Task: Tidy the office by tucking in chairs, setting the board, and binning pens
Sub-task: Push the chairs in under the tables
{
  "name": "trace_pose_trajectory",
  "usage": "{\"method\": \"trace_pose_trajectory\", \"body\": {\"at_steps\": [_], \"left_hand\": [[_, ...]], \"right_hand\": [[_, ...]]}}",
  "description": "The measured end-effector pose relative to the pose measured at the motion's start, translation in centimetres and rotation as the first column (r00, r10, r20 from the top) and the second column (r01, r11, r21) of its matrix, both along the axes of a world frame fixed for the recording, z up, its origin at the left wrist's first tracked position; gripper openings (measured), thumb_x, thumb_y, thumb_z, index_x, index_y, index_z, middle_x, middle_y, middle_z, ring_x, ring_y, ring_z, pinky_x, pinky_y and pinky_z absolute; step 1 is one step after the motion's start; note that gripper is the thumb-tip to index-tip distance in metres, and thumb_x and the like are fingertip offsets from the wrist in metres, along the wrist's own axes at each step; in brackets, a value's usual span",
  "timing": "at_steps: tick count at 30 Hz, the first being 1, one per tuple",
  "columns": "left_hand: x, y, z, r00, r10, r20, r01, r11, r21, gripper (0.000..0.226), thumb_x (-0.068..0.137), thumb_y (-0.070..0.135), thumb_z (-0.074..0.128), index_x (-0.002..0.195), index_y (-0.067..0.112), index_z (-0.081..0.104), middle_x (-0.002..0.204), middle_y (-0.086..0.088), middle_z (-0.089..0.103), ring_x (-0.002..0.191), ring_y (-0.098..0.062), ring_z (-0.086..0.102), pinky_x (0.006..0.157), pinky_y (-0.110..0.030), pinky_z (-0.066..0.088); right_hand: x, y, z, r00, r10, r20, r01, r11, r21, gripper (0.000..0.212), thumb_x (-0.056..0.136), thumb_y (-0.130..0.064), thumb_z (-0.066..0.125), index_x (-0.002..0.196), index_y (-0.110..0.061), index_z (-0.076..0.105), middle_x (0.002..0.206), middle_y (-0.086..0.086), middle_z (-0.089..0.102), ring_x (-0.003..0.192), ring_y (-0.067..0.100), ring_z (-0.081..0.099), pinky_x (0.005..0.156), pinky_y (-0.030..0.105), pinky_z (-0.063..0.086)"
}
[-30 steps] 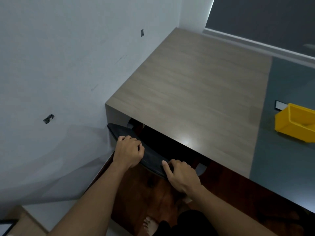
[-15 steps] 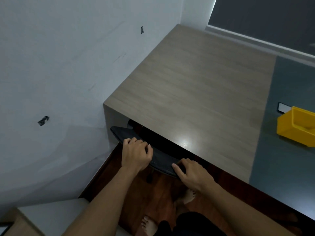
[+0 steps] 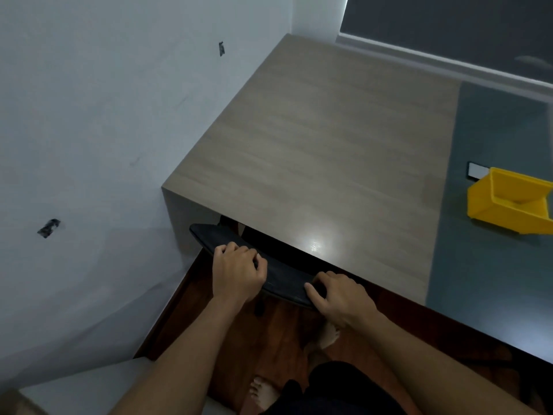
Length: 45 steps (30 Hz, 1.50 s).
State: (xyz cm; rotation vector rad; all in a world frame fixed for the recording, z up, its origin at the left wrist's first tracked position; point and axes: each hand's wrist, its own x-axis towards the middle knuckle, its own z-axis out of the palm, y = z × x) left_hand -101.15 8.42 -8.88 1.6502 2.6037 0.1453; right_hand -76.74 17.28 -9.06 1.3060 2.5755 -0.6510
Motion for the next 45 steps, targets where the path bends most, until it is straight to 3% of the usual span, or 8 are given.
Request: {"method": "trace_pose_trajectory", "body": {"at_steps": [4, 12, 17, 22, 27, 35, 39, 45], "left_hand": [[-0.2, 2.1, -0.3, 1.000, 0.008, -0.002, -0.008, 1.000, 0.002, 0.042, 0.098, 0.038, 0.042, 0.067, 0.021, 0.065, 0.072, 0.004, 0.066, 0.078, -0.021, 0.055, 0.087, -0.041, 0.040], [-0.6, 3.6, -0.7, 1.000, 0.008, 0.026, -0.007, 0.999, -0.054, 0.043, 0.094, 0.042, 0.039, 0.071, 0.022, 0.068, 0.075, 0.005, 0.067, 0.080, -0.021, 0.056, 0.086, -0.041, 0.039], [-1.0, 3.8, 0.3, 0.994, -0.039, 0.104, 0.052, 0.990, -0.127, 0.048, 0.095, 0.060, 0.039, 0.098, 0.031, 0.077, 0.103, 0.007, 0.074, 0.104, -0.020, 0.060, 0.097, -0.043, 0.035], [2.0, 4.6, 2.8, 0.930, 0.031, 0.366, -0.012, 0.998, -0.054, 0.051, 0.097, 0.064, 0.040, 0.119, 0.031, 0.072, 0.127, 0.003, 0.070, 0.123, -0.025, 0.057, 0.103, -0.048, 0.045], [10.0, 7.1, 3.5, 0.853, -0.149, 0.500, 0.138, 0.989, 0.060, 0.052, 0.096, 0.057, 0.043, 0.126, 0.024, 0.070, 0.132, 0.003, 0.068, 0.124, -0.023, 0.061, 0.104, -0.045, 0.052], [23.9, 8.2, 4.2, 0.739, -0.378, 0.558, 0.391, 0.915, 0.103, 0.051, 0.098, 0.058, 0.044, 0.131, 0.027, 0.066, 0.137, 0.008, 0.062, 0.131, -0.016, 0.054, 0.108, -0.044, 0.049], [28.7, 8.3, 4.1, 0.733, -0.410, 0.543, 0.443, 0.893, 0.077, 0.053, 0.098, 0.059, 0.043, 0.135, 0.026, 0.063, 0.140, 0.007, 0.060, 0.133, -0.015, 0.052, 0.108, -0.040, 0.048], [35.5, 9.9, 2.3, 0.781, -0.351, 0.516, 0.406, 0.914, 0.007, 0.051, 0.101, 0.054, 0.048, 0.139, 0.022, 0.061, 0.146, 0.005, 0.056, 0.136, -0.017, 0.052, 0.109, -0.040, 0.048]], "right_hand": [[-0.1, 1.7, 0.0, 0.999, -0.028, -0.026, 0.030, 0.998, 0.062, 0.059, 0.096, -0.076, 0.024, 0.093, -0.030, 0.060, 0.088, -0.005, 0.063, 0.078, 0.020, 0.061, 0.072, 0.041, 0.055], [-0.1, 3.3, -0.2, 0.999, -0.030, -0.015, 0.032, 0.992, 0.126, 0.058, 0.096, -0.072, 0.028, 0.085, -0.024, 0.061, 0.083, -0.001, 0.066, 0.077, 0.025, 0.062, 0.065, 0.037, 0.050], [-0.1, 3.0, 0.4, 1.000, -0.023, -0.006, 0.024, 0.989, 0.146, 0.056, 0.097, -0.069, 0.029, 0.083, -0.023, 0.059, 0.086, 0.002, 0.067, 0.080, 0.029, 0.063, 0.065, 0.037, 0.046], [2.2, 2.9, 1.8, 0.992, -0.106, -0.062, 0.110, 0.992, 0.068, 0.071, 0.099, -0.076, 0.024, 0.127, -0.023, 0.061, 0.123, 0.004, 0.065, 0.115, 0.028, 0.060, 0.088, 0.045, 0.052], [10.5, 2.5, 2.4, 0.934, -0.341, -0.106, 0.344, 0.939, 0.009, 0.076, 0.100, -0.075, 0.022, 0.140, -0.020, 0.055, 0.141, 0.005, 0.059, 0.129, 0.026, 0.054, 0.103, 0.050, 0.049], [28.4, -0.8, 2.0, 0.776, -0.629, -0.043, 0.630, 0.777, 0.006, 0.078, 0.100, -0.076, 0.023, 0.144, -0.019, 0.051, 0.145, 0.007, 0.057, 0.133, 0.029, 0.052, 0.106, 0.053, 0.048], [36.3, -0.9, 1.7, 0.719, -0.693, -0.054, 0.694, 0.720, -0.003, 0.077, 0.100, -0.076, 0.024, 0.145, -0.019, 0.050, 0.145, 0.007, 0.057, 0.132, 0.027, 0.053, 0.106, 0.052, 0.049], [46.0, 1.2, -0.4, 0.743, -0.666, -0.065, 0.665, 0.746, -0.033, 0.072, 0.103, -0.071, 0.026, 0.147, -0.018, 0.047, 0.149, 0.006, 0.052, 0.137, 0.026, 0.049, 0.110, 0.051, 0.046]]}}
